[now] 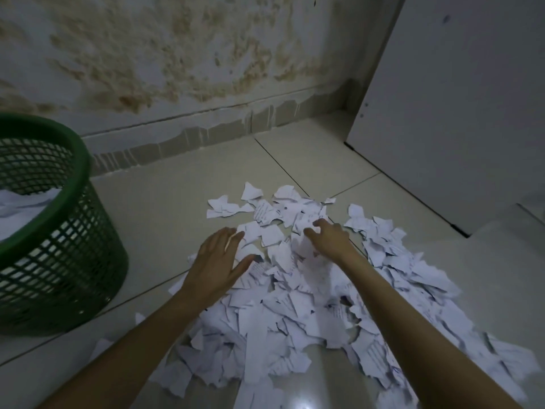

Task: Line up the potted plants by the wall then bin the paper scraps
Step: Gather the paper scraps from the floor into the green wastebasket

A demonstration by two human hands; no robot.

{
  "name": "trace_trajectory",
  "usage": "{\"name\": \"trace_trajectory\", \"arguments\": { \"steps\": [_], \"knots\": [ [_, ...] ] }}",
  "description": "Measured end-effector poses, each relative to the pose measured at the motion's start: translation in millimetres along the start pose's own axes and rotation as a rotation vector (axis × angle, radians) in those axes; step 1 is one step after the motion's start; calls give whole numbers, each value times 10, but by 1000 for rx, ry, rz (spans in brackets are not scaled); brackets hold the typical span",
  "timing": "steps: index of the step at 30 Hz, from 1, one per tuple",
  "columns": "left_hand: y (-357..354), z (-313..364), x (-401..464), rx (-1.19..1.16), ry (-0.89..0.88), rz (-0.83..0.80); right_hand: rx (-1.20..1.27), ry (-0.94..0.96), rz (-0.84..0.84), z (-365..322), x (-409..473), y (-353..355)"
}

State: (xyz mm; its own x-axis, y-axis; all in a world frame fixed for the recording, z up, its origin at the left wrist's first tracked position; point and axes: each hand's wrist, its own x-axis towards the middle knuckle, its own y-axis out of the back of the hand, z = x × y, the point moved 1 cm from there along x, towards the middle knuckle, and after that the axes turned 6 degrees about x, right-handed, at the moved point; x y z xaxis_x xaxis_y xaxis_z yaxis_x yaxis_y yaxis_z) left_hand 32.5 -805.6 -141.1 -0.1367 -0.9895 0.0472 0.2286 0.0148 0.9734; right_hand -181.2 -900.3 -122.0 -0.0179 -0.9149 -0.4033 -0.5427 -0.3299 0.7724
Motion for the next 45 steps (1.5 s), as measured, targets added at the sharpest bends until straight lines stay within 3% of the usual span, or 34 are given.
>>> {"name": "trace_trajectory", "arguments": {
  "steps": [3, 5, 12, 15, 18, 21, 27, 30, 33, 39, 41, 45],
  "knots": [
    [-43, -33, -113, -84, -31, -175, -153, 8, -206, 15, -126, -108],
    [-14, -20, -205, -111, -54, -335, -114, 58, -281, 12, -240, -255],
    [511, -150, -446, -74, -4, -260, 218, 262, 61, 10, -712, -138],
    [640, -292, -624, -28, -9, -378, 202, 231, 54, 129, -884, -185],
    [647, -321, -746, 98, 25, -449, 38, 153, -17, 193, -1005, -373],
    [686, -378, -794, 169, 70, -453, 51, 90, 73, 265, -1161, -376],
    [714, -241, -947, 209, -50, -659, 138, 260, 70, 457, -1348, -254],
    [690, 4, -897, 325, -186, -612, 230, 329, 174, 525, -1468, -139],
    [659, 304, -730, 410, -350, -500, 336, 247, 306, 752, -1518, 24],
    [511, 835, -384, 375, -757, -61, 307, -107, 459, 1538, -1463, 400],
    [434, 966, -299, 417, -811, 36, 273, -230, 481, 1807, -1445, 508],
    [248, 1153, -213, 362, -934, 31, 220, -474, 426, 2179, -1428, 622]
  ]
}}
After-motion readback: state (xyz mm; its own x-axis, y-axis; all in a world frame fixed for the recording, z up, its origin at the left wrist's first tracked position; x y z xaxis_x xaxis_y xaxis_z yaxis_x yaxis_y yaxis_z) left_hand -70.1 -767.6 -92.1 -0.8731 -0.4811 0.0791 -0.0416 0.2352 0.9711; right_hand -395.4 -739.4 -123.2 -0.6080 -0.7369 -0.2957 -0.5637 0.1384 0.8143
